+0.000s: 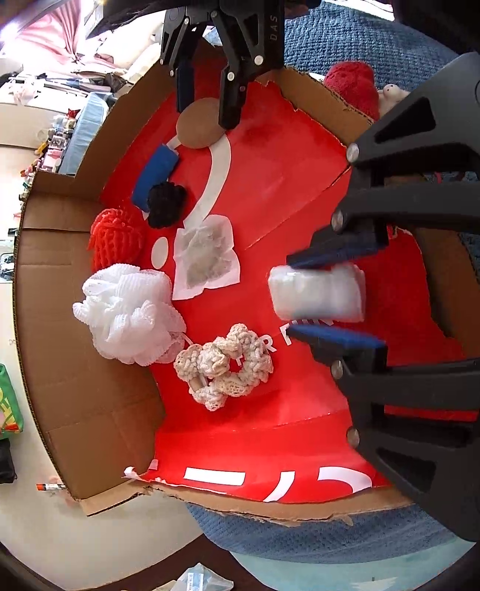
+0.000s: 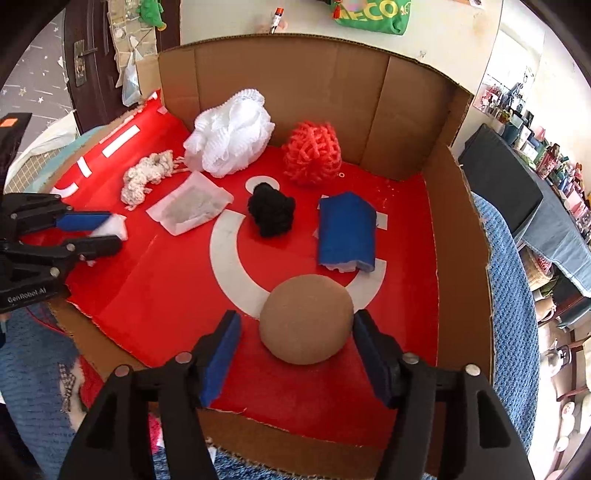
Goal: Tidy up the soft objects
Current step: 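Open both tools to release the coaster and cloth, then withdraw from the box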
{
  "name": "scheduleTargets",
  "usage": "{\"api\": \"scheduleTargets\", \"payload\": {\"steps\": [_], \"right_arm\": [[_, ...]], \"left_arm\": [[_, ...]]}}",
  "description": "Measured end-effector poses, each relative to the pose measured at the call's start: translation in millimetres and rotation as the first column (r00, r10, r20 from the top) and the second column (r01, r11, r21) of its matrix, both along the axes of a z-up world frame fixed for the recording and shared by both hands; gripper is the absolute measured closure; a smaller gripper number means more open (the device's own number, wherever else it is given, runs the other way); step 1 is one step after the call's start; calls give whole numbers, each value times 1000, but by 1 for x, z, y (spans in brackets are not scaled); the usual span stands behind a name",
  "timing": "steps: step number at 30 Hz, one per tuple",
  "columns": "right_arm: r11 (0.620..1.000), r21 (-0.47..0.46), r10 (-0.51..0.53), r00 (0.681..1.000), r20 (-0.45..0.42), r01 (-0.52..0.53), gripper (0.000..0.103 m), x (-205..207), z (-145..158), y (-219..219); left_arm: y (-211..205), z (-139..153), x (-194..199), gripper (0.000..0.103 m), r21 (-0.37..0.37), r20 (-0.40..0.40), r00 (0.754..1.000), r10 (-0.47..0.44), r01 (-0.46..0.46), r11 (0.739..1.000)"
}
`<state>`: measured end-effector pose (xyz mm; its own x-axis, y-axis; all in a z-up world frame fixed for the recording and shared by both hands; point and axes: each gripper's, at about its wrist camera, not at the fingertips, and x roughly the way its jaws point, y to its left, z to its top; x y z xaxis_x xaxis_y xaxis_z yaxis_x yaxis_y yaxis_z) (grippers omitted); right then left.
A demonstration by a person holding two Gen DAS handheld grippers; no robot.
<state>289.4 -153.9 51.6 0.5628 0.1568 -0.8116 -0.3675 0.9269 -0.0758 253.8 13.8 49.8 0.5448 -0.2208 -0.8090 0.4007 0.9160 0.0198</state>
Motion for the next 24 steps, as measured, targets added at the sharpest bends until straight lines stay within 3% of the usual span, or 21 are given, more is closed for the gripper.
{"api": "scheduleTargets", "payload": {"steps": [2,4,8,11,17,19,24], "right_arm": [[1000,20,2,1000,1,-2,35,-3,4,-1],[999,40,-1,1000,4,1,34,-6,8,-3],[998,68,-4,1000,19,3,33,-13,18,-4],[997,79,-16,999,51,12,23,-21,27,-6],[992,128,-37,994,107,24,19,-42,49,-16],[989,148,-44,990,131,25,11,-51,57,-19],[980,196,-61,976,209,20,4,-81,80,-23]], "left_arm": [[0,3,-2,36,-1,18,1000,5,-5,1000],[0,10,-8,36,-12,65,998,-1,2,1000],[-2,21,-15,36,-27,82,997,-5,7,1000],[-3,33,-26,36,-43,111,994,-1,5,999],[2,54,-53,29,-96,172,985,22,-5,995],[2,62,-66,28,-114,204,978,36,-13,993],[3,76,-92,23,-144,261,962,74,-37,989]]}}
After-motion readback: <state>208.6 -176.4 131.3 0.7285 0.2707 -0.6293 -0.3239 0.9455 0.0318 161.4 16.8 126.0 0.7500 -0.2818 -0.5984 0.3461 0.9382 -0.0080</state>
